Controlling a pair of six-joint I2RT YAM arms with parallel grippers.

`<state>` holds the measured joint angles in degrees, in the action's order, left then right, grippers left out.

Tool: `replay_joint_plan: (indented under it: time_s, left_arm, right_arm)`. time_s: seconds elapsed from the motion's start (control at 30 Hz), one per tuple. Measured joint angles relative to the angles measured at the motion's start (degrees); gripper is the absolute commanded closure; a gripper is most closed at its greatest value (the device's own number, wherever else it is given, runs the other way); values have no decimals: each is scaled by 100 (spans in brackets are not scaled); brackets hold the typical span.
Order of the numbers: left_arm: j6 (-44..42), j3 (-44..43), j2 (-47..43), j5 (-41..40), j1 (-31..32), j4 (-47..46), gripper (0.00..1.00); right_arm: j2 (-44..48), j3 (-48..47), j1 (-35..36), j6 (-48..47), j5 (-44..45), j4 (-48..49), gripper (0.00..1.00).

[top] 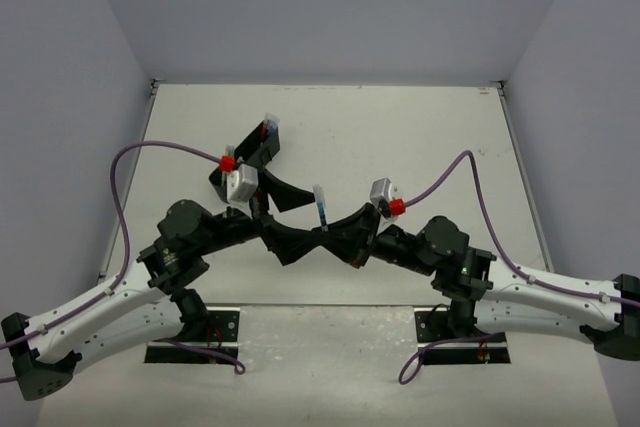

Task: Sort the stationery into containers
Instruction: Close the pen cap on the pen.

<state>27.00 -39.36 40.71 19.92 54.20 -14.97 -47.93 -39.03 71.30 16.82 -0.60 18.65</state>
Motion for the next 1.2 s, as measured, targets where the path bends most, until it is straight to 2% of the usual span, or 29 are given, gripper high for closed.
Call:
replay_joint_plan:
  time_s: [0.1, 0.2, 0.3, 0.53, 0.63, 0.73, 0.83, 1.03, 1.2]
  left_arm:
    - [-111, -317, 2, -151, -5, 296, 14]
    - [-204, -619, 2, -229, -5, 423, 17]
    - [-286, -800, 5, -242, -5, 469, 30]
    - [-405, -847, 83, -22, -5, 470, 55]
    - [-404, -847, 163, 144, -4, 435, 59]
    - [-398, -847, 190, 275, -1, 372, 74]
    - [-349, -801, 185, 494, 0, 187, 98]
    - [-219, -486, 174, 830, 20, -420, 100]
    - [-10, -90, 164, 844, 3, -1106, 100]
  right_arm:
    - [229, 214, -54, 2, -84, 28, 100]
    - [323, 351, -92, 1, -228, 14, 100]
    - [353, 401, -110, -17, -494, -5, 100]
    - [377, 403, -116, -93, -1036, -30, 100]
    - [375, 403, -127, -109, -1134, -98, 100]
    - [375, 403, -131, -126, -1214, -152, 100]
    - [398, 403, -133, -131, -1228, -194, 100]
    - [537, 382, -150, -154, -1205, -418, 100]
    - [492, 99, -147, -227, -1162, -989, 100]
